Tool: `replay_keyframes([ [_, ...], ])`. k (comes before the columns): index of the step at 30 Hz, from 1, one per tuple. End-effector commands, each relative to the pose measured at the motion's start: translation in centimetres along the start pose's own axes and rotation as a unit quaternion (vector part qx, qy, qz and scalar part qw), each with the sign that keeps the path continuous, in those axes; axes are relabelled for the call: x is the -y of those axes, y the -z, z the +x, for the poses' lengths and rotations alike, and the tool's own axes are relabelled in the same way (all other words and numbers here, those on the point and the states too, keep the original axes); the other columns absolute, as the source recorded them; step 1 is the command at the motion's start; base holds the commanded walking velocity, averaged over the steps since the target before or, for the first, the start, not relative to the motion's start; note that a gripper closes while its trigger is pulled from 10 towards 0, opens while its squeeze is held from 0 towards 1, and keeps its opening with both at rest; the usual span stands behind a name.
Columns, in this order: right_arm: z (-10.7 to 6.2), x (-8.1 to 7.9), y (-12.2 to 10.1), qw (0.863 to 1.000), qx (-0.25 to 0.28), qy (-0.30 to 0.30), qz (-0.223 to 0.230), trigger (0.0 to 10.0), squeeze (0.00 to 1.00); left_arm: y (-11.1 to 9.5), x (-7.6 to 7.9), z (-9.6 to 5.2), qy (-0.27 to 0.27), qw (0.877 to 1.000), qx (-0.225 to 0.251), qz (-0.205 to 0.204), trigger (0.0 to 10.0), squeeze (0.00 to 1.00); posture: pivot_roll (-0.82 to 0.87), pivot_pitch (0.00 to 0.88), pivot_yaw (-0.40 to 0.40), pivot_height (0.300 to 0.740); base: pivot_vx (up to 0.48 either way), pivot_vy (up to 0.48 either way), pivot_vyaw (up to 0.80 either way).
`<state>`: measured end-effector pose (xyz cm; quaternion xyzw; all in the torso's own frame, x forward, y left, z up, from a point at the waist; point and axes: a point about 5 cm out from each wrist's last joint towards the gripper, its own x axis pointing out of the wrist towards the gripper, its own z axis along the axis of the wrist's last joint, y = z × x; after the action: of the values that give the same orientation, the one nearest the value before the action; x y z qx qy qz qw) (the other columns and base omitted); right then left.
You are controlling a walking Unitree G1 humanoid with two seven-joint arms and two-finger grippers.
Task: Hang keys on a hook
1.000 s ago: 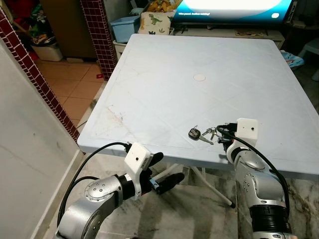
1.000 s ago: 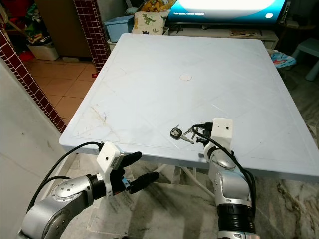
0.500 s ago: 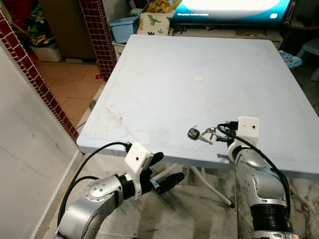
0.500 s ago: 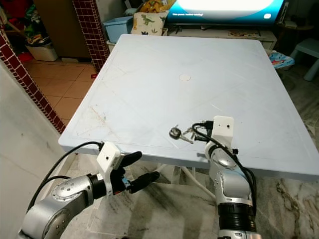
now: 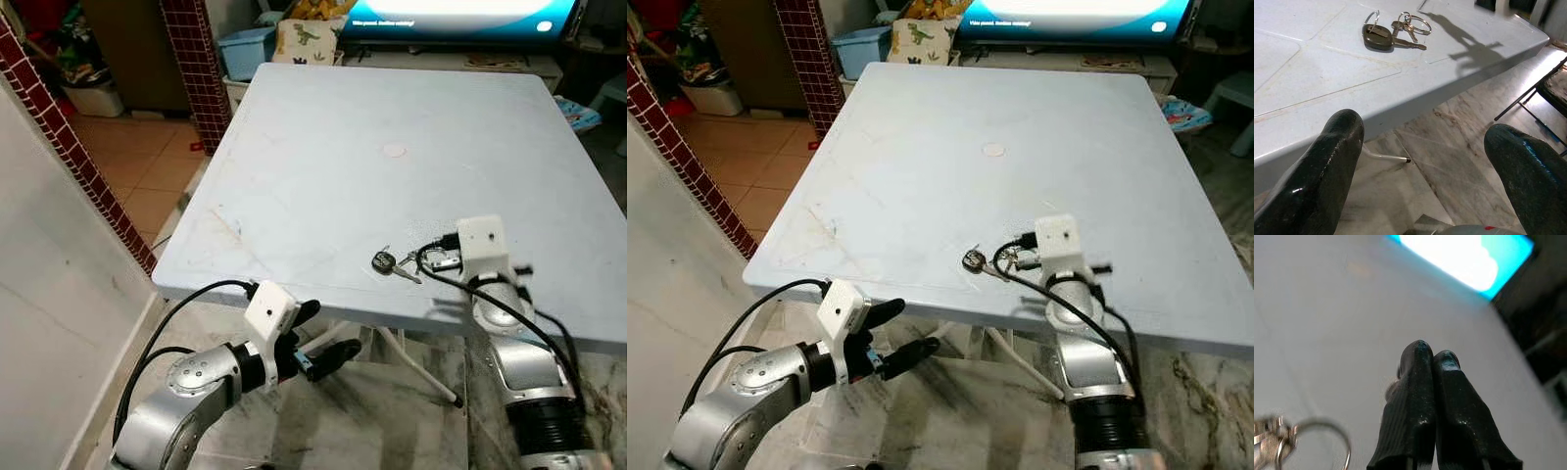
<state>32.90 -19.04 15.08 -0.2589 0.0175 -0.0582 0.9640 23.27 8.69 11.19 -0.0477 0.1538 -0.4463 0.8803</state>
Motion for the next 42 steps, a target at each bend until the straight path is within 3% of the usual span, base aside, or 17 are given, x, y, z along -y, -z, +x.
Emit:
replay_keyframes([
  [1, 0.0, -0.3, -0.8, 1.0, 0.023, -0.004, -0.016, 0.0, 0.0, -0.1, -0.1, 0.0, -0.003, 1.0, -0.002, 0.006, 10.0, 0.0, -0.01, 0.106, 0.044, 0.74, 0.0, 0.0, 0.0],
  [8, -0.1, -0.6, -0.7, 0.999, 0.033, -0.007, -0.024, 0.0, 0.0, -0.1, -0.2, 0.1, -0.003, 1.0, -0.002, 0.007, 10.0, 0.0, -0.01, 0.103, 0.044, 0.74, 0.0, 0.0, 0.0],
  [13, -0.2, -0.7, -1.8, 0.995, 0.078, -0.01, -0.064, 0.0, 0.0, -0.1, -0.2, 0.1, -0.004, 1.0, -0.003, 0.007, 10.0, 0.0, -0.01, 0.103, 0.044, 0.74, 0.0, 0.0, 0.0],
  [18, -0.1, -1.0, -2.5, 0.994, 0.095, -0.029, -0.054, 0.0, 0.0, 0.0, -0.2, 0.1, -0.008, 1.0, -0.004, 0.007, 10.0, 0.0, -0.01, 0.094, 0.043, 0.74, 0.0, 0.0, 0.0],
  [22, -0.3, -1.5, -3.4, 0.988, 0.125, -0.049, -0.074, 0.4, 0.0, -0.4, -1.2, 0.1, -0.055, 0.998, 0.015, 0.018, 10.0, 0.0, -0.01, 0.081, 0.043, 0.74, 0.0, 0.0, 0.0],
  [24, -0.5, -1.8, -3.6, 0.987, 0.134, -0.056, -0.07, 7.3, 0.0, -1.1, -2.1, 0.0, -0.094, 0.995, 0.038, 0.01, 10.0, 0.0, -0.01, 0.069, 0.043, 0.74, 0.0, 0.0, 0.0],
  [25, -0.7, -2.0, -3.8, 0.987, 0.137, -0.06, -0.065, 10.0, 0.0, -1.5, -2.6, -0.1, -0.119, 0.991, 0.053, 0.006, 10.0, 0.0, -0.01, 0.065, 0.043, 0.74, 0.0, 0.0, 0.0],
  [27, -1.0, -2.3, -4.2, 0.985, 0.147, -0.067, -0.056, 10.0, 0.0, -2.1, -3.5, -0.2, -0.159, 0.985, 0.073, -0.001, 10.0, 0.0, -0.01, 0.065, 0.043, 0.74, 0.0, 0.0, 0.0],
  [28, -1.3, -2.8, -4.7, 0.983, 0.162, -0.074, -0.052, 10.0, 0.0, -2.8, -4.6, -0.6, -0.201, 0.974, 0.104, -0.011, 10.0, 0.0, -0.01, 0.057, 0.041, 0.74, 0.0, 0.0, 0.0],
  [32, -2.2, -4.0, -5.8, 0.975, 0.192, -0.097, -0.047, 10.0, 0.0, -3.8, -6.1, -1.3, -0.266, 0.954, 0.14, -0.004, 10.0, 0.0, -0.01, 0.043, 0.04, 0.74, 0.0, 0.0, 0.0],
  [35, -2.4, -4.3, -5.9, 0.974, 0.195, -0.104, -0.046, 10.0, 0.0, -3.9, -6.3, -1.4, -0.279, 0.949, 0.145, -0.001, 10.0, 0.0, -0.01, 0.041, 0.039, 0.74, 0.0, 0.0, 0.0],
  [37, -2.8, -4.7, -6.2, 0.97, 0.207, -0.12, -0.04, 10.0, 0.0, -4.2, -6.7, -1.6, -0.314, 0.937, 0.153, 0.011, 10.0, 0.0, -0.01, 0.038, 0.039, 0.74, 0.0, 0.0, 0.0],
  [42, -2.9, -4.7, -6.2, 0.97, 0.205, -0.127, -0.03, 10.0, 0.0, -4.2, -7.0, -1.9, -0.334, 0.929, 0.161, 0.015, 10.0, 0.0, -0.01, 0.035, 0.039, 0.74, 0.0, 0.0, 0.0],
])
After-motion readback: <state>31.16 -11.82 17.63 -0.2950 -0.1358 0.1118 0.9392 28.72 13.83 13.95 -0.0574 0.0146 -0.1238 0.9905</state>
